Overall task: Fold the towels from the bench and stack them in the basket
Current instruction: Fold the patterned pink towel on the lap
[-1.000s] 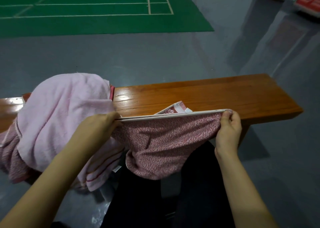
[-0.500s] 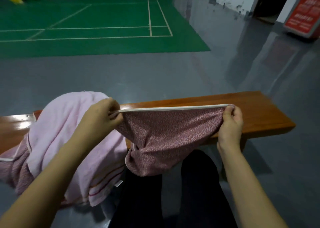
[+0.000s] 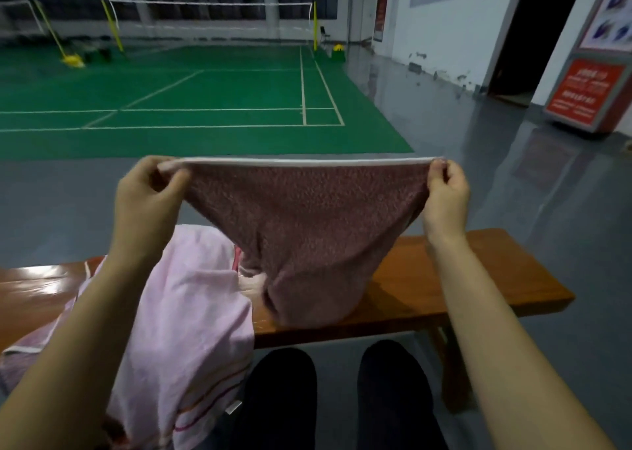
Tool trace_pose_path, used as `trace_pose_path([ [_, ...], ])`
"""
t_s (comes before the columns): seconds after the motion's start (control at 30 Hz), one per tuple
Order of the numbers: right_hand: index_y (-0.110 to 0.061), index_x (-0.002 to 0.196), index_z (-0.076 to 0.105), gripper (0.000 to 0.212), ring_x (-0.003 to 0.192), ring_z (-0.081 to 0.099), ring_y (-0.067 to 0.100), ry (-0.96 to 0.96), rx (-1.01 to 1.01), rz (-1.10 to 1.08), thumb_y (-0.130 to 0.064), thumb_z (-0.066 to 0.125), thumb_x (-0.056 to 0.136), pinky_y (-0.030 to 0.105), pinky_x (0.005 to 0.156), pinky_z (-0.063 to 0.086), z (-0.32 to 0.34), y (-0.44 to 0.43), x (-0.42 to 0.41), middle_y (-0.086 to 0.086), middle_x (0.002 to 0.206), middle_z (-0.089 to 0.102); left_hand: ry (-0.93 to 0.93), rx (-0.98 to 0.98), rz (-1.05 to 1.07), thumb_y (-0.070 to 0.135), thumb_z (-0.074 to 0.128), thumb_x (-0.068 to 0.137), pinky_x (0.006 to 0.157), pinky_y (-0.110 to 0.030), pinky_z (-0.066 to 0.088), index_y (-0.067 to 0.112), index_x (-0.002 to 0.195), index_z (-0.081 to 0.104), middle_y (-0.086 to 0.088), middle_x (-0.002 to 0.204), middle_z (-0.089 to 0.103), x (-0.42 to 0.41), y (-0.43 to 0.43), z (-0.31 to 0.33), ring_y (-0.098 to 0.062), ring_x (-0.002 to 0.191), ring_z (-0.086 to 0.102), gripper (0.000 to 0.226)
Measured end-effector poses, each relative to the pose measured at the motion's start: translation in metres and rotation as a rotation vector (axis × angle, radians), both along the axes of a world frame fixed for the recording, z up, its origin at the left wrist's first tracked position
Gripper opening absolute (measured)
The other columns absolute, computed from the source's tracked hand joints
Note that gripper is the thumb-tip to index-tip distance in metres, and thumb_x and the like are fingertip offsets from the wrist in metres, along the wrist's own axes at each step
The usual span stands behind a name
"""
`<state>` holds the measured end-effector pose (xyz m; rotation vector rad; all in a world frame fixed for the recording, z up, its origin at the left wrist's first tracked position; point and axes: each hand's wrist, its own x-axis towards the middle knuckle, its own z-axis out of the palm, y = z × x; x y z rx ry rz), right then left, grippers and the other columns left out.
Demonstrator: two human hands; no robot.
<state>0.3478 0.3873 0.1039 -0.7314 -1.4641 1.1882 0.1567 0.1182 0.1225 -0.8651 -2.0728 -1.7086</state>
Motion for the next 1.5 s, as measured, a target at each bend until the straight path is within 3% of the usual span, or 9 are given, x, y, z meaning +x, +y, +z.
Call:
trace_pose_path([
  [0.07,-0.021,0.077,0.046,0.028,0.067,0.039,0.003,0.008,0.005,0.004,-0.027,0.038,0.103,0.024,0.063,0.033,0.000,-0.001,0.001,-0.007,0.072,0.042,-0.235,0.237,-0.164,0.016,0.054,0.092,0.063,-0.021,0.047,0.023,0.081,0.062,0.008,0.069,0.060,0.006,0.000,0.010,-0.008,0.065,0.053,0.015],
  [0.13,-0.022,0.071,0.044,0.032,0.065,0.036,0.005,0.018,-0.056,0.042,-0.025,0.039,0.103,0.027,0.063,0.031,-0.002,-0.003,0.001,-0.006,0.069,0.039,-0.343,0.235,-0.245,0.014,0.054,0.094,0.058,-0.019,0.047,0.021,0.084,0.065,0.011,0.067,0.063,0.008,-0.001,0.008,-0.004,0.062,0.055,0.016],
  [0.33,-0.020,0.064,0.038,0.039,0.052,0.028,0.007,-0.073,-0.087,0.041,-0.026,0.039,0.103,0.028,0.052,0.024,-0.008,-0.006,0.000,-0.005,0.059,0.031,-0.084,0.049,-0.027,0.026,0.059,0.093,0.072,-0.026,0.047,0.018,0.093,0.061,0.005,0.084,0.061,0.005,-0.006,0.001,-0.007,0.076,0.057,0.008],
  [0.6,-0.018,0.073,0.053,0.032,0.069,0.043,0.011,-0.036,-0.182,0.062,-0.029,0.043,0.101,0.028,0.064,0.036,-0.015,0.012,-0.013,-0.002,0.071,0.047,-0.179,-0.073,-0.121,0.014,0.058,0.093,0.089,-0.046,0.049,0.024,0.084,0.062,-0.008,0.088,0.063,-0.018,-0.003,-0.019,-0.021,0.086,0.057,0.014],
  [0.9,-0.021,0.066,0.038,0.037,0.054,0.029,0.000,0.109,-0.055,-0.096,-0.026,0.038,0.103,0.013,0.046,0.026,0.048,0.034,-0.039,-0.008,0.065,0.032,-0.109,0.143,-0.122,0.023,0.050,0.096,0.071,-0.030,0.040,0.027,0.082,0.054,0.006,0.080,0.053,-0.027,0.043,0.022,-0.009,0.075,0.048,0.015],
  [1.1,-0.014,0.087,0.051,0.023,0.067,0.041,0.002,-0.072,-0.129,-0.066,-0.022,0.037,0.103,0.015,0.053,0.036,-0.060,0.034,-0.008,-0.006,0.076,0.045,-0.087,-0.150,-0.119,0.012,0.049,0.097,0.063,-0.004,0.039,0.016,0.087,0.054,0.006,0.081,0.057,0.006,0.030,-0.060,-0.001,0.072,0.051,0.012],
  [1.2,-0.012,0.094,0.055,0.019,0.082,0.050,0.013,-0.211,-0.228,-0.032,-0.020,0.039,0.102,0.017,0.060,0.041,-0.145,0.028,0.016,0.005,0.089,0.054,-0.077,-0.419,-0.169,0.016,0.057,0.093,0.071,-0.010,0.042,0.018,0.087,0.061,0.002,0.083,0.063,0.017,0.007,-0.135,0.000,0.076,0.054,0.007],
  [1.3,-0.013,0.101,0.058,0.020,0.094,0.053,0.021,-0.383,-0.308,0.023,-0.022,0.041,0.102,0.033,0.080,0.042,-0.213,0.020,0.040,0.008,0.099,0.059,-0.020,-0.675,-0.198,0.020,0.056,0.079,0.080,-0.022,0.040,0.018,0.086,0.067,0.000,0.090,0.060,0.023,-0.015,-0.197,-0.018,0.088,0.058,0.013],
  [1.5,-0.006,0.110,0.059,0.024,0.098,0.053,0.022,-0.466,-0.275,0.018,-0.020,0.041,0.102,0.031,0.084,0.038,-0.239,0.010,0.051,0.009,0.102,0.059,-0.075,-0.703,-0.227,0.033,0.040,0.067,0.076,-0.029,0.042,0.016,0.078,0.062,0.002,0.082,0.058,0.036,-0.018,-0.220,-0.016,0.079,0.055,0.030],
])
